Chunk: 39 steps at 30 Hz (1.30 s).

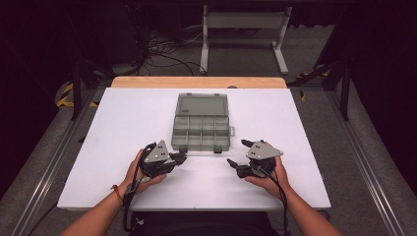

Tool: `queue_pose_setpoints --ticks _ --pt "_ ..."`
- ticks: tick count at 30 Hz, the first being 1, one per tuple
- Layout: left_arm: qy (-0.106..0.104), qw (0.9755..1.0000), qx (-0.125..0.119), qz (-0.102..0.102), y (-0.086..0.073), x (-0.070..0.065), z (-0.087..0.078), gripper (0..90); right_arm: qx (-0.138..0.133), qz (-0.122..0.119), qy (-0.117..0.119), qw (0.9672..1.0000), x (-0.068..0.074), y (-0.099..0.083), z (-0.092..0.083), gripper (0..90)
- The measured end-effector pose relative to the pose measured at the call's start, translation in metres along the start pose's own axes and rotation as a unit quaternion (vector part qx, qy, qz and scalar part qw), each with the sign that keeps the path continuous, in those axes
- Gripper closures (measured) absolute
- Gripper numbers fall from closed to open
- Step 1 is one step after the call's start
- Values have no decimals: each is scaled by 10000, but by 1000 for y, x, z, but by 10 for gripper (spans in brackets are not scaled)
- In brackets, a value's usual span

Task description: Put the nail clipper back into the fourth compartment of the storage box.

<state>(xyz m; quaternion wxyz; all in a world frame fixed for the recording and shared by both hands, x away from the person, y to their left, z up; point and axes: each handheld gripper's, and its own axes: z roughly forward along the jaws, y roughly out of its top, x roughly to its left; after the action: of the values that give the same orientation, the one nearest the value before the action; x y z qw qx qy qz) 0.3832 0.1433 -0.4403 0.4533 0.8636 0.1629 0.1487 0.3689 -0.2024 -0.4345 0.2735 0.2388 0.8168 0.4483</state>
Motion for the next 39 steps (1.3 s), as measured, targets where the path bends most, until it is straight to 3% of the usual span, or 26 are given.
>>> queue_pose_setpoints --ticks 13,22,39 --pt "120 9998 -127 78 11 8 0 807 -39 21 -28 10000 -1 0 -2 191" --pt "209 9993 -308 -39 21 22 -3 807 -20 45 -45 10000 -1 1 0 190" --pt "142 9994 -321 -31 47 32 21 807 -1 80 -68 9999 -3 0 1 189"
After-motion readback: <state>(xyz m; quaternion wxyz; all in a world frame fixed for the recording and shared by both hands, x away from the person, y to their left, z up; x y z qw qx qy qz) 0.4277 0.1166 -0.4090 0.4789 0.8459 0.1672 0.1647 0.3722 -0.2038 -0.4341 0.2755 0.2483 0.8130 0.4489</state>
